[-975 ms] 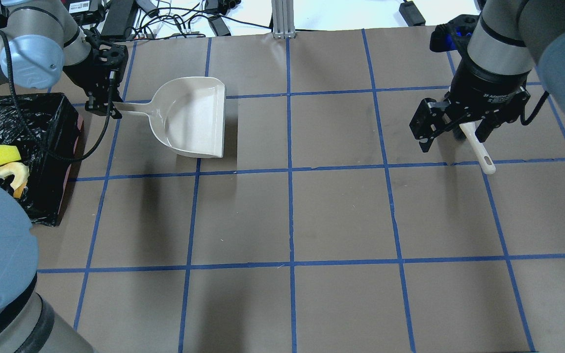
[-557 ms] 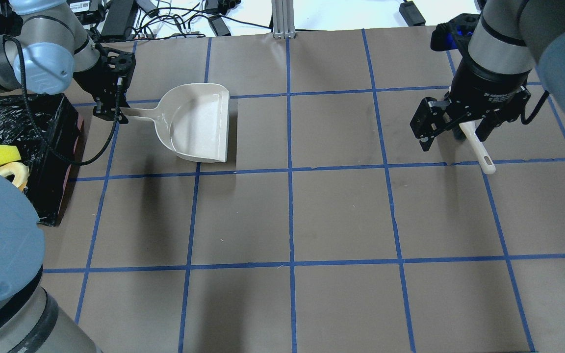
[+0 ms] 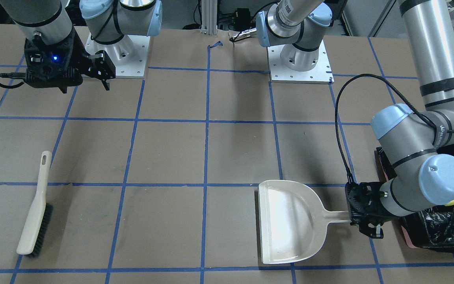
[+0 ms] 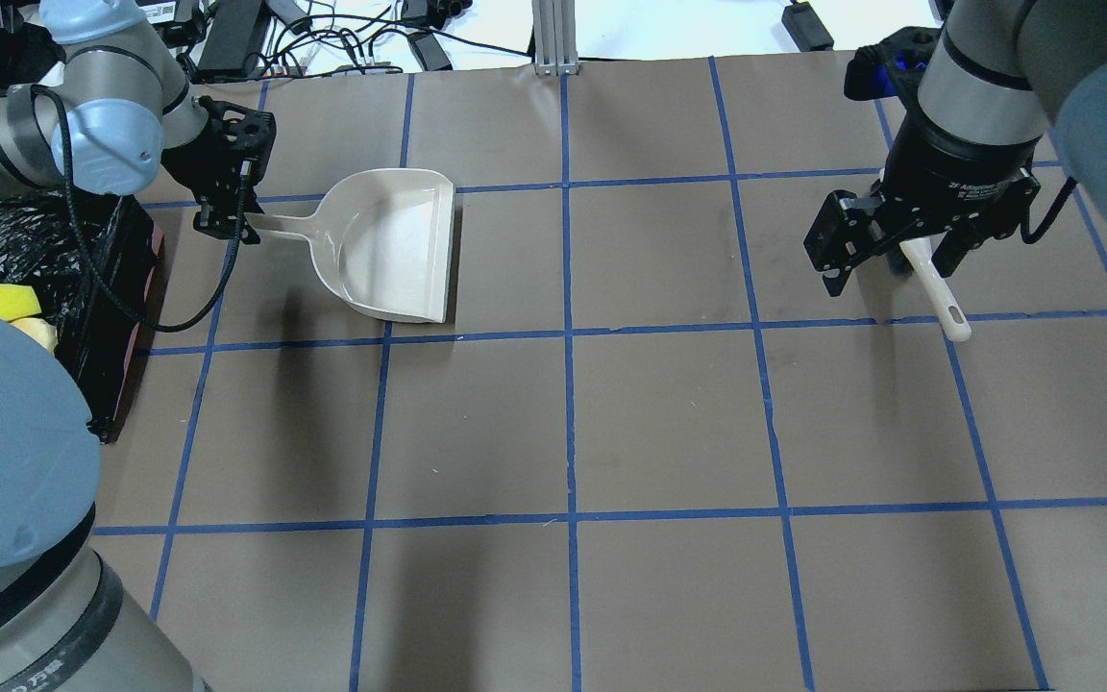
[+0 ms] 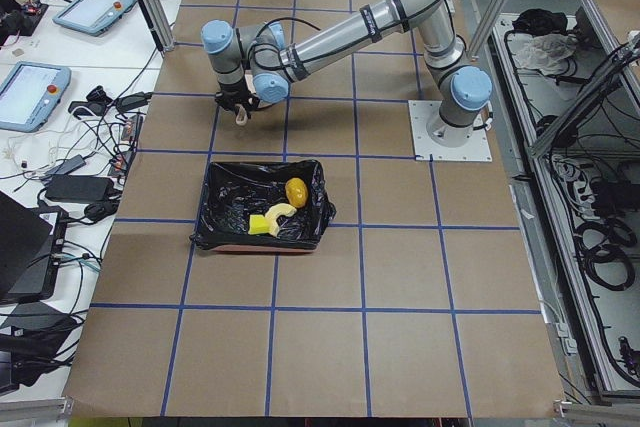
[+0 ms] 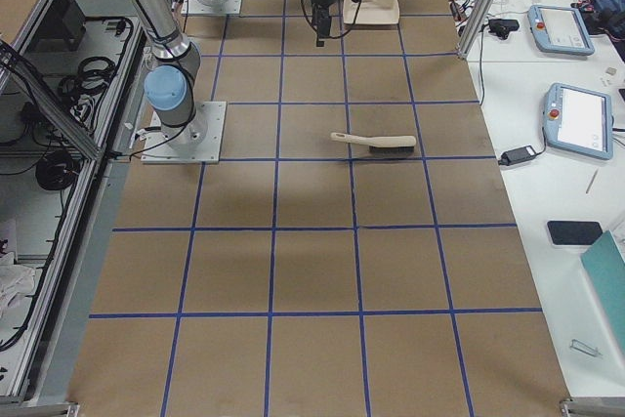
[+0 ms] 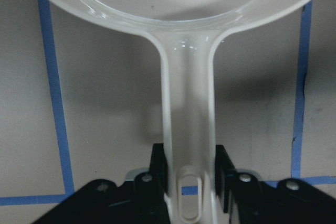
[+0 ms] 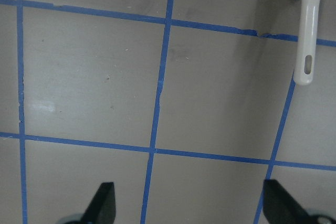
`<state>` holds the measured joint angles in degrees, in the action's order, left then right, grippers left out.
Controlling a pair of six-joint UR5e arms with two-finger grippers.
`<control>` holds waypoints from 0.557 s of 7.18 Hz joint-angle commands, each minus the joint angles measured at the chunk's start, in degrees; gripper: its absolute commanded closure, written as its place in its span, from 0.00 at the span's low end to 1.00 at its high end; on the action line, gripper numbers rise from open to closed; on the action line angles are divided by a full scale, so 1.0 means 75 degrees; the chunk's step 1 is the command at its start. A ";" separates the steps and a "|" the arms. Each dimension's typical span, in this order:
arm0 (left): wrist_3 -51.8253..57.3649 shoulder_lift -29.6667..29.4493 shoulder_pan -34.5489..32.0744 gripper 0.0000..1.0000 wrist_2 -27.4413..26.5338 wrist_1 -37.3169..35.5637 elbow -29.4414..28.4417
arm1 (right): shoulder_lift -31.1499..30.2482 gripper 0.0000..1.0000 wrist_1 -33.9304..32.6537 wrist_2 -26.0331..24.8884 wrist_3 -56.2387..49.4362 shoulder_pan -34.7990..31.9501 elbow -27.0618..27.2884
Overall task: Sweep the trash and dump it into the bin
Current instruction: 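Bring the dustpan back down to the table with the left gripper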
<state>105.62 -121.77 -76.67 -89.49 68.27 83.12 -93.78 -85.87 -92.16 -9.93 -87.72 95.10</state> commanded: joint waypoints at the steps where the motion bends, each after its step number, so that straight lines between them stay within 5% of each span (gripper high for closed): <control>1: -0.0008 -0.0053 -0.0031 0.66 0.0014 -0.0009 0.0003 | 0.0000 0.00 0.0000 -0.0005 -0.0012 0.0000 0.0011; 2: -0.0043 -0.0053 -0.0066 0.43 0.0003 0.0003 0.0003 | 0.0000 0.00 0.0000 -0.0005 -0.0012 0.0000 0.0000; 3: -0.0090 -0.0029 -0.0240 0.34 -0.0009 0.0003 -0.0032 | 0.0000 0.00 -0.0011 -0.0005 -0.0012 0.0000 0.0011; 4: -0.0056 0.0087 -0.0334 0.38 0.0037 0.0038 -0.0101 | 0.0000 0.00 -0.0011 0.0007 -0.0012 0.0000 0.0012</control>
<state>105.16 -121.83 -78.20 -89.44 68.35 82.84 -93.78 -85.93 -92.18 -10.02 -87.72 95.16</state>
